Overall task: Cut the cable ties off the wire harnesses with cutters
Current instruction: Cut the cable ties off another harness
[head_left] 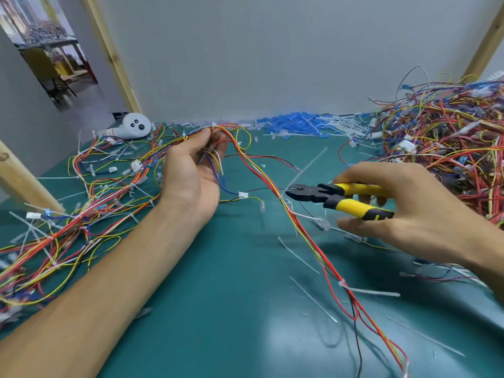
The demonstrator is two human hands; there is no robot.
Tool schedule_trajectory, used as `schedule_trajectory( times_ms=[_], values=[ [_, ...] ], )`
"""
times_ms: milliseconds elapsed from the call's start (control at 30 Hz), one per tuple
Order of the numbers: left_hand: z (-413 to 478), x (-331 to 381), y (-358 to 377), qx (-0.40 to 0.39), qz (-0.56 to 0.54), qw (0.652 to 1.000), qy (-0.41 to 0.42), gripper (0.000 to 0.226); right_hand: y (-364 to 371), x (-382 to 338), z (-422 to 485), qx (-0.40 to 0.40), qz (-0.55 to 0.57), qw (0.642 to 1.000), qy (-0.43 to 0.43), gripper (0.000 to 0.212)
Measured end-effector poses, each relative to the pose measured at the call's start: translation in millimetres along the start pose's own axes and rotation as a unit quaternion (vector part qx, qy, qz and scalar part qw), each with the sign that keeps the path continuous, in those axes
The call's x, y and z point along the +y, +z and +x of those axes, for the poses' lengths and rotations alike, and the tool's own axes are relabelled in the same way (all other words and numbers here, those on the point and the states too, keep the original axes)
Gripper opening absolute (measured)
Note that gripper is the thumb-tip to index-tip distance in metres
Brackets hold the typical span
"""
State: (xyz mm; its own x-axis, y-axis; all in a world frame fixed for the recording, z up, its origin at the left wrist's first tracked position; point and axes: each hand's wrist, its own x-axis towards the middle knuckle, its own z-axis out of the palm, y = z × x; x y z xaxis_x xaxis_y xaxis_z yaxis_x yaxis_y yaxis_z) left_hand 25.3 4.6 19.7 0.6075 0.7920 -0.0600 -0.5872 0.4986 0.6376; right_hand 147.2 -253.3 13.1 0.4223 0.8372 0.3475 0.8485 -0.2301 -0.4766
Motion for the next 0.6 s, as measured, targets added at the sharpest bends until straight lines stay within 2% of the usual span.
schedule_trajectory(
  times_ms=[267, 433, 500, 600],
  values=[
    [-3.1, -1.0, 1.9, -0.003, 0.009, 1.000, -0.008, 0.021, 5.7, -3.7, -0.4, -0.009, -0.036, 0.998, -0.043, 0.028],
    [-4.3, -1.4, 2.9, -0.004, 0.014, 1.000, -0.007, 0.020, 3.8, -2.3, -4.0, -0.001, -0.038, 0.999, -0.009, 0.022],
    [-4.3, -2.4, 2.9, -0.003, 0.013, 1.000, -0.006, 0.020, 1.3, -2.5, -4.6, 0.019, -0.010, 1.000, 0.008, 0.023],
    [-3.1, -2.8, 2.2, 0.004, 0.014, 1.000, -0.002, 0.019, -2.2, -2.9, -1.5, 0.066, 0.116, 0.989, 0.062, 0.028]
  ],
)
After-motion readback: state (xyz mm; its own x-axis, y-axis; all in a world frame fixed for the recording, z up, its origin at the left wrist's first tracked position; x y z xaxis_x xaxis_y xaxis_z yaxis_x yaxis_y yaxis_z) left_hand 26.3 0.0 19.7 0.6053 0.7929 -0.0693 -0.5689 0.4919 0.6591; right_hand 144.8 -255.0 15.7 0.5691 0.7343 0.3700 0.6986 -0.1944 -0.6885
